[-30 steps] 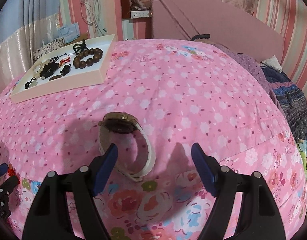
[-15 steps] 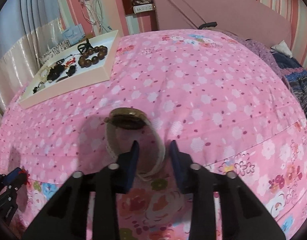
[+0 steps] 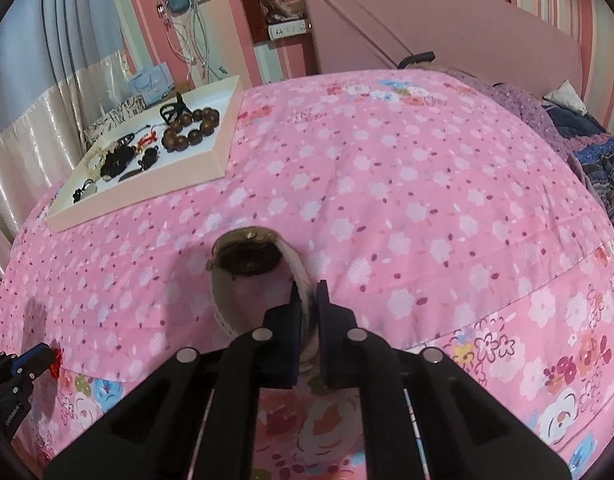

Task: Organize jewelry
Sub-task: 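Close right gripper on the white watch band and lift it, then carry the charm and watch into the white tray and open both grippers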

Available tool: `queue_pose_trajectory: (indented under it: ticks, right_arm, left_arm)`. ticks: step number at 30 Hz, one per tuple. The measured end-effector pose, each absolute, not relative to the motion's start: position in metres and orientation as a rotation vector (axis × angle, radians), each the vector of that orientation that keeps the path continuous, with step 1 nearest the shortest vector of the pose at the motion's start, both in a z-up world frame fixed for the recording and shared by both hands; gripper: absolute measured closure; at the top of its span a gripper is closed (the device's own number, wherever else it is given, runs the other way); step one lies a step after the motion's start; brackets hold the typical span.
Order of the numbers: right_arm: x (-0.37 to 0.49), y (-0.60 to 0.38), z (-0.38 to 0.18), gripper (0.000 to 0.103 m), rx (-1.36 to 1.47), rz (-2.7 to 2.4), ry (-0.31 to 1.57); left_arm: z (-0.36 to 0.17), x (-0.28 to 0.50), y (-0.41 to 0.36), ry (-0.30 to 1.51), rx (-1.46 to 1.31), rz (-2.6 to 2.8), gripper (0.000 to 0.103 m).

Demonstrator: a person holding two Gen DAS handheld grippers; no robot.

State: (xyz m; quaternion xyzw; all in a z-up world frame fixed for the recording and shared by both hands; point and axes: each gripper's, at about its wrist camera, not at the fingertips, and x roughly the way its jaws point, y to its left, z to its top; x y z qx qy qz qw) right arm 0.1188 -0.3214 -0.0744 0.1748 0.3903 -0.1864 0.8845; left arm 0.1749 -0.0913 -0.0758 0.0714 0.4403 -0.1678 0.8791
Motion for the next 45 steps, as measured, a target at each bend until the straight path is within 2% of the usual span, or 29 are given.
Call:
queue_pose_trajectory:
  ticks: [15, 22, 29, 33, 45]
  right_arm:
    - [0.144, -0.296, -0.037, 0.096, 0.331, -0.31, 0.747]
    - [0.189, -0.277, 0.009, 0.096, 0.287, -0.264, 0.685]
    - [0.247, -0.273, 0.026, 0.096, 0.32, -0.228, 0.666]
    - [0.277, -0.274, 0.016, 0.096, 0.327, -0.229, 0.691]
    - [0.32, -0.28, -0.046, 0.096, 0.287, -0.269, 0.814]
  left_arm:
    - [-0.03, 0.2, -0.068, 0.868, 0.085, -0.318, 0.099]
    - [0.014, 0.244, -0.055, 0.803, 0.014, -0.312, 0.099]
    - [0.051, 0.293, -0.056, 0.748, -0.044, -0.337, 0.099]
    - [0.043, 0.327, -0.064, 0.758, -0.047, -0.331, 0.099]
    - [-0.032, 0.397, -0.098, 0.855, 0.069, -0.254, 0.099]
